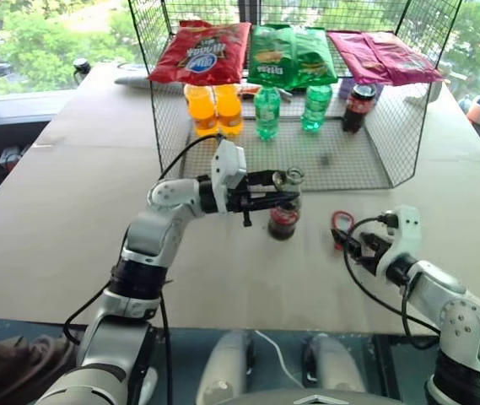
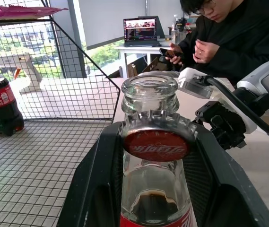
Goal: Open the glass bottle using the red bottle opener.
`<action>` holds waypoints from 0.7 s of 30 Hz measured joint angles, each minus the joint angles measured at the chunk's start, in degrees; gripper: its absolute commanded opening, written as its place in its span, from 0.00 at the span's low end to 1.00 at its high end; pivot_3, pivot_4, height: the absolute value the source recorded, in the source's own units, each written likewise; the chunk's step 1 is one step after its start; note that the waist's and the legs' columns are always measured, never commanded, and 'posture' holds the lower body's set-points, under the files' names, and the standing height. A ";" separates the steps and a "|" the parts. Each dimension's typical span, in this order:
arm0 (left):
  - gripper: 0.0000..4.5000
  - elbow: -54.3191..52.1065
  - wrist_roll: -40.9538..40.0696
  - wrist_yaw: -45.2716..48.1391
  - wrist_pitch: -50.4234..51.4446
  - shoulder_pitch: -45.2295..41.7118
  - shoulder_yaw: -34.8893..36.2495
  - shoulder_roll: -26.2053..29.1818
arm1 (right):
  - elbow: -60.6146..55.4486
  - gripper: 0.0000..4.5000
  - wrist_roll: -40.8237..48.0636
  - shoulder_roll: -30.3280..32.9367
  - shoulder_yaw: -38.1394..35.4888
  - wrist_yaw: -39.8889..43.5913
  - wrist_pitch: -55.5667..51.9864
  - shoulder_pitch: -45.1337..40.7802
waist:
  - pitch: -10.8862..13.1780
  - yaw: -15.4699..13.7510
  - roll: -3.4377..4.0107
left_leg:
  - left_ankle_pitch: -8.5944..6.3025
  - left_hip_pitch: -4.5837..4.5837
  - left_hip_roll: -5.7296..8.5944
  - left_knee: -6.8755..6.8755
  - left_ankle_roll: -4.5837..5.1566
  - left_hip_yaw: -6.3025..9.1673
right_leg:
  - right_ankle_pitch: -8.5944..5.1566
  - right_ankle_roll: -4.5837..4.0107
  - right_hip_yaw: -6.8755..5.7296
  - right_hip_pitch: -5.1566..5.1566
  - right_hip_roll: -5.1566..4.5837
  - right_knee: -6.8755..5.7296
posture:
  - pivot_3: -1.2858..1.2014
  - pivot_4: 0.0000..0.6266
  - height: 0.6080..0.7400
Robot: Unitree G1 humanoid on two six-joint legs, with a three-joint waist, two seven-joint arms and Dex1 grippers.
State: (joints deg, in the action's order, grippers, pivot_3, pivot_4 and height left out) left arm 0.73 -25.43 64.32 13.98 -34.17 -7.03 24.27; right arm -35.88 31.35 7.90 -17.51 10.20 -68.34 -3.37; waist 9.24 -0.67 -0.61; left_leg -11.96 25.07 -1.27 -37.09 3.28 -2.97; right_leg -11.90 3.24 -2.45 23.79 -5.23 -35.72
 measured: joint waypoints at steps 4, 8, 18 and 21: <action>0.56 0.17 0.37 -0.47 0.55 0.12 -0.09 0.19 | -0.02 1.00 -0.59 0.23 0.96 -0.79 2.19 0.71 | 0.02 0.01 0.03 | 0.00 0.00 -0.01 0.00 0.00 -0.01 | -0.01 0.02 0.01 0.00 0.03 0.00 | 0.52 0.24 1.00; 0.93 1.12 1.17 -0.98 0.86 0.82 -0.23 0.31 | -0.01 1.00 -0.73 0.48 0.97 -1.35 3.71 0.80 | 0.08 -0.03 0.05 | 0.14 0.51 0.00 -0.04 0.24 0.03 | 0.02 -0.02 0.00 0.43 0.08 0.00 | 0.52 0.24 1.00; 0.93 1.10 1.17 -1.08 0.94 1.16 -0.08 0.42 | 0.00 1.00 -0.74 1.51 1.77 -1.92 5.41 1.13 | 0.08 -0.01 0.04 | 0.16 0.85 0.01 -0.08 0.25 0.02 | 0.18 0.08 0.05 0.69 0.28 -0.04 | 0.52 0.24 1.00; 0.93 0.95 0.98 -1.07 1.10 1.82 0.21 0.90 | 0.00 1.00 -0.88 2.15 1.83 -1.88 6.54 1.20 | 0.08 -0.01 0.04 | 0.16 0.83 0.00 -0.10 0.26 0.02 | 0.04 0.01 0.06 0.68 0.28 -0.06 | 0.52 0.24 1.00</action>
State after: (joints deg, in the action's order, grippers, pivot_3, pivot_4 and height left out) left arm 1.68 -24.44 63.25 15.08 -32.34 -6.82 25.17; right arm -35.87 30.47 10.05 -15.68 8.32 -61.80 -2.17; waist 9.32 -0.67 -0.56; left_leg -11.79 25.90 -1.26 -37.19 3.53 -2.94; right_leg -11.86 3.25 -2.39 24.47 -4.94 -35.79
